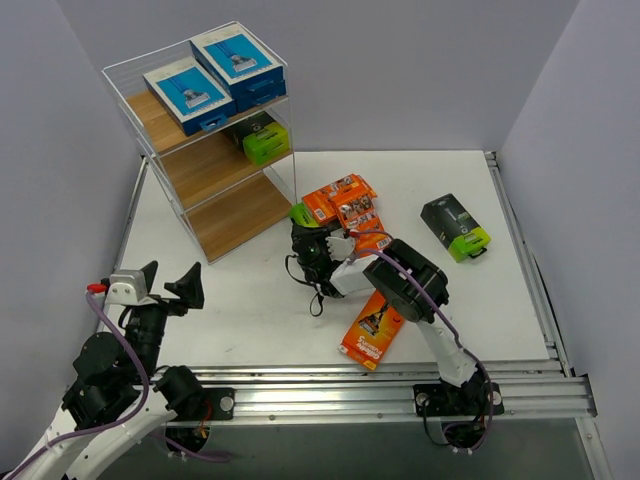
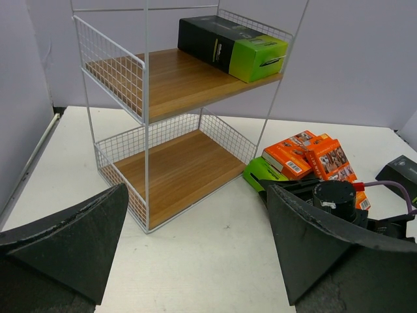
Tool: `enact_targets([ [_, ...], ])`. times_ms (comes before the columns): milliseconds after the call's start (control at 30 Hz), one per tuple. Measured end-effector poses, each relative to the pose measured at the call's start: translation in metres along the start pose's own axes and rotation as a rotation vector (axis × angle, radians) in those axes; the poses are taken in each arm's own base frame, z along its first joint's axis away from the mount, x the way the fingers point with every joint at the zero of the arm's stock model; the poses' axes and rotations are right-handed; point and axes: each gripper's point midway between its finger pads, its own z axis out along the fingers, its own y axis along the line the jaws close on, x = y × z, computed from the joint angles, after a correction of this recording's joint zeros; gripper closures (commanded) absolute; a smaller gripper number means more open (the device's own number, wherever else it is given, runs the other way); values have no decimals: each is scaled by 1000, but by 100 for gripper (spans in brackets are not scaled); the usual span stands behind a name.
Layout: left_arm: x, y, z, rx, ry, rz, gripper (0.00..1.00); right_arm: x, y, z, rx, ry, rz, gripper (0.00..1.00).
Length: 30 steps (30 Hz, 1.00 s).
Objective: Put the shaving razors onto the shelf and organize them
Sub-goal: Grab a shaving razor with the right arm
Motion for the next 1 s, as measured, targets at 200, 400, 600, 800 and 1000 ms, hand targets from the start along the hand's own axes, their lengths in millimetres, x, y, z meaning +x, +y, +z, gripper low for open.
enact_targets([
  [200,0,0,0,0,-1,-1,4,-7,-4,5,13,-16,2,73],
  [400,0,0,0,3,-2,-2,4,-8,-4,5,13,-19,6,74],
  [600,0,-1,-1,7,-2,-4,4,-16,-6,9,23,-44,14,80],
  [800,0,-1,-1,8,-1,-3,4,-22,-8,11,34,-67,42,88],
  [1000,-1,-1,-1,8,-2,-4,4,-24,-13,11,57,-83,61,100],
])
